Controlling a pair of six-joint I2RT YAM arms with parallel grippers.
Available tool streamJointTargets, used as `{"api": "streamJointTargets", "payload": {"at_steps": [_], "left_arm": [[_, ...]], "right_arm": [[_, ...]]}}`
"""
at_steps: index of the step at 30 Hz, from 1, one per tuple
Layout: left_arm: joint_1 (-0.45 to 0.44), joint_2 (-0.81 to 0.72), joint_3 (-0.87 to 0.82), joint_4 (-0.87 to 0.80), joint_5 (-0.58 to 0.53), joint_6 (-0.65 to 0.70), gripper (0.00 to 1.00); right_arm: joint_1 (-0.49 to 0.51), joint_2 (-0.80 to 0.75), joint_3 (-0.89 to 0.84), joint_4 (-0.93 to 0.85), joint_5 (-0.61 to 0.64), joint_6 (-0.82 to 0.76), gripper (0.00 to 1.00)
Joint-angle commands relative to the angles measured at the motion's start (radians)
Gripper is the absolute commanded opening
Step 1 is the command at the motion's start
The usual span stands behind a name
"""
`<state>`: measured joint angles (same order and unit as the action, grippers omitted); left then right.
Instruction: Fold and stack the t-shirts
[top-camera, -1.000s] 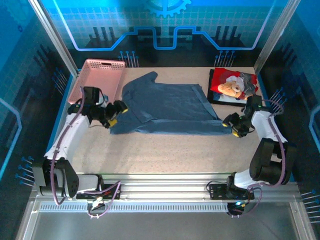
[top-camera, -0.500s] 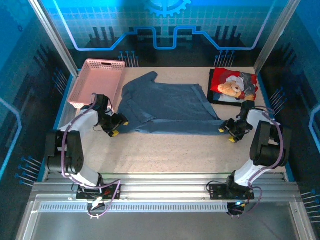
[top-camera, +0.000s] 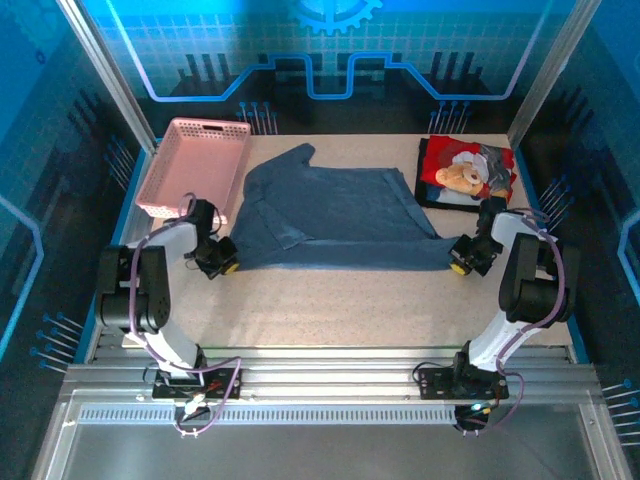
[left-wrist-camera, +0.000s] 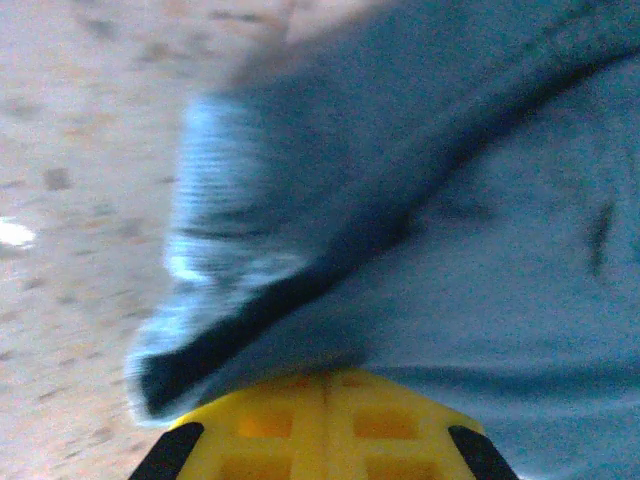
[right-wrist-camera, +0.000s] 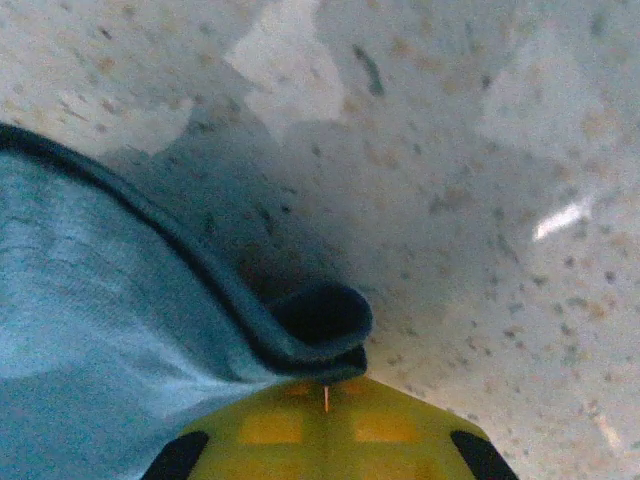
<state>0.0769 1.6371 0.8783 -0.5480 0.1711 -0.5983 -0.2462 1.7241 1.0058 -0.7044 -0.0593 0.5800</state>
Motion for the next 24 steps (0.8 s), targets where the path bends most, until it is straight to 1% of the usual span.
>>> {"api": "streamJointTargets", "payload": {"at_steps": [1,10,12,13,14,15,16,17,18,20,21,24], "left_arm": [[0.043,-0.077,-0.054,-0.053,-0.049,0.021,0.00],[0.160,-0.277,-0.185,-0.122,-0.048,0.030,0.00],[0.181,-0.331,-0.204,-0.132,-0.039,0.031,0.00],[0.182,-0.349,-0.209,-0.122,-0.017,0.032,0.00],[0.181,-0.368,-0.220,-0.087,0.035,0.024,0.01],[0.177,-0.382,-0.236,-0.033,0.100,-0.003,0.15],[0.165,-0.385,-0.249,0.015,0.151,-0.033,0.31],[0.141,-0.375,-0.246,0.043,0.172,-0.055,0.46],[0.113,-0.357,-0.231,0.052,0.170,-0.061,0.53],[0.084,-0.332,-0.227,0.112,0.188,-0.089,0.62],[0.078,-0.315,-0.227,0.131,0.184,-0.102,0.65],[0.077,-0.260,-0.196,0.129,0.121,-0.099,0.65]], "right_arm": [[0.016,-0.018,-0.013,0.023,0.040,0.011,0.02],[0.034,-0.154,-0.121,-0.047,0.022,0.012,0.01],[0.048,-0.192,-0.181,-0.061,0.021,0.013,0.01],[0.051,-0.208,-0.196,-0.058,0.022,0.013,0.01],[0.050,-0.221,-0.210,-0.054,0.025,0.012,0.01],[0.048,-0.224,-0.213,-0.052,0.027,0.009,0.01],[0.046,-0.218,-0.210,-0.052,0.027,0.006,0.01],[0.044,-0.206,-0.204,-0.052,0.023,0.004,0.01],[0.044,-0.195,-0.196,-0.052,0.019,0.004,0.01],[0.046,-0.187,-0.190,-0.045,0.010,0.007,0.01],[0.046,-0.187,-0.188,-0.043,0.009,0.010,0.01],[0.047,-0.182,-0.177,-0.043,0.006,0.005,0.01]]}}
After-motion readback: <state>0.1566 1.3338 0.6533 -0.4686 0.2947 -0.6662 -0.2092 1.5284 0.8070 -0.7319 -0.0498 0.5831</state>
